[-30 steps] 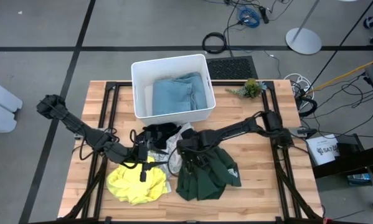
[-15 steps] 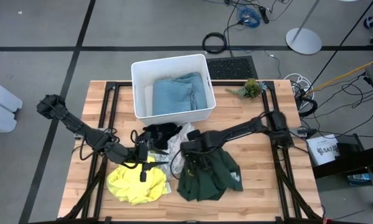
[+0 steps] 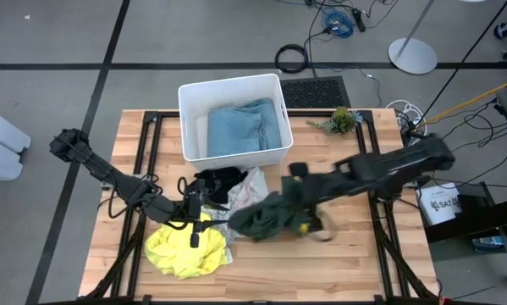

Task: Fold laundry
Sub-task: Fold the green polo shirt

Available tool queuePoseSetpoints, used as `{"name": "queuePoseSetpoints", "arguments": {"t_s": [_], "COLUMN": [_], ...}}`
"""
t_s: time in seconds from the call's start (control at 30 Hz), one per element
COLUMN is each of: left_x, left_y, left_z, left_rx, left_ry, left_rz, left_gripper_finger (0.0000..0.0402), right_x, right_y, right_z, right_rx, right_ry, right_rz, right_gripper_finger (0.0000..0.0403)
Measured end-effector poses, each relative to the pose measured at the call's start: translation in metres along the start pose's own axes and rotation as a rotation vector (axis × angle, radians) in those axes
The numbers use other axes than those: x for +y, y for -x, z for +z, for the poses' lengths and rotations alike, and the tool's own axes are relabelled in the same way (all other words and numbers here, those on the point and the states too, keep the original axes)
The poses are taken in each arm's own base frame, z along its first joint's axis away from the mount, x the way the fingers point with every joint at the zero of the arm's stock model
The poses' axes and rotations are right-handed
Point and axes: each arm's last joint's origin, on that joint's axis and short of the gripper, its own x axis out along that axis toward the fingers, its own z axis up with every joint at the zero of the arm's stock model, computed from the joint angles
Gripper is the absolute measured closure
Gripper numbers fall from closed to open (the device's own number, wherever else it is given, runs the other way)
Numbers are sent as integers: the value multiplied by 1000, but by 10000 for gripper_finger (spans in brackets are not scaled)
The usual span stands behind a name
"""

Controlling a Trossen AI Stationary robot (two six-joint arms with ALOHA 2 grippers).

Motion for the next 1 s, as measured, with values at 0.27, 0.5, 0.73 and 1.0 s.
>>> {"name": "queuePoseSetpoints", "arguments": {"t_s": [0.27, 0.5, 0.73, 1.0], "left_x": [0, 0, 0, 0], "left_y": [0, 0, 0, 0], "left_z": [0, 0, 0, 0], "left_rx": [0, 0, 0, -2], "left_ry": [0, 0, 0, 1], "left_rz": [0, 0, 0, 0], "left_gripper_finger": [250, 250, 250, 250], "right_x": [14, 23, 28, 35], "right_y": [94, 135, 129, 78], "right_z": [-5, -1, -14, -19], "right_rx": [-347, -598, -456, -163], "right_ry": [-50, -4, -33, -166], "right_rz": [-62, -61, -9, -51], "right_gripper_finger": [400, 401, 401, 343]}}
